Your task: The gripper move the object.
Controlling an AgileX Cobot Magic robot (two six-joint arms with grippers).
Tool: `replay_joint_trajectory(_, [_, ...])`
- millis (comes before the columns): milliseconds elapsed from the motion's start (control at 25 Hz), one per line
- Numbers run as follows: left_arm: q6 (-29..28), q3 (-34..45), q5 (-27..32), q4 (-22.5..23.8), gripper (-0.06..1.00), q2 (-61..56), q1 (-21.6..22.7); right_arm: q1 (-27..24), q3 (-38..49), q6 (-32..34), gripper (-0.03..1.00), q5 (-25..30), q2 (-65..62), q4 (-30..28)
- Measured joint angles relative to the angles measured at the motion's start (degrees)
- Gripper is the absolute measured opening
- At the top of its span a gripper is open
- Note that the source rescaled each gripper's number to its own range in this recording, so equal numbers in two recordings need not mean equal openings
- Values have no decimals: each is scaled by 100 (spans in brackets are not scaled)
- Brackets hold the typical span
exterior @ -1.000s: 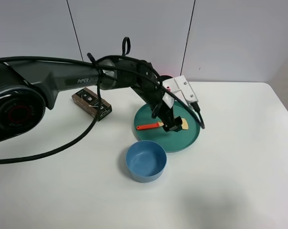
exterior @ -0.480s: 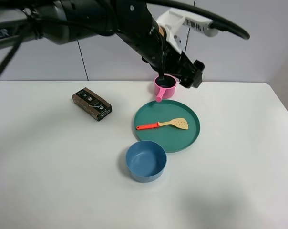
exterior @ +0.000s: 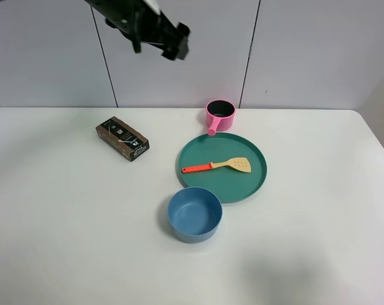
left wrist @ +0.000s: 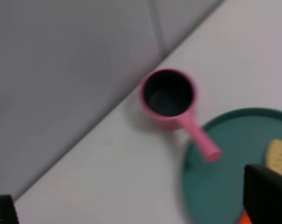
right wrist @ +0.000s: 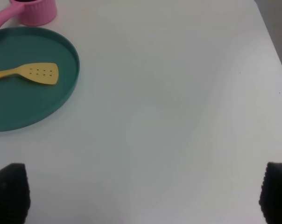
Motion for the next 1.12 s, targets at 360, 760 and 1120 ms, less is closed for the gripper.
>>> replay_joint_trajectory(360, [47,0,436,94,96,-710,1808,0,0,0,100,0,0,0])
replay_joint_trajectory(760, [463,0,1956,99,96,-1855,3058,0,0,0,100,0,0,0])
replay_joint_trajectory(1120, [519,1083,2415,100,96,-3789,3251,0,0,0,100,0,0,0])
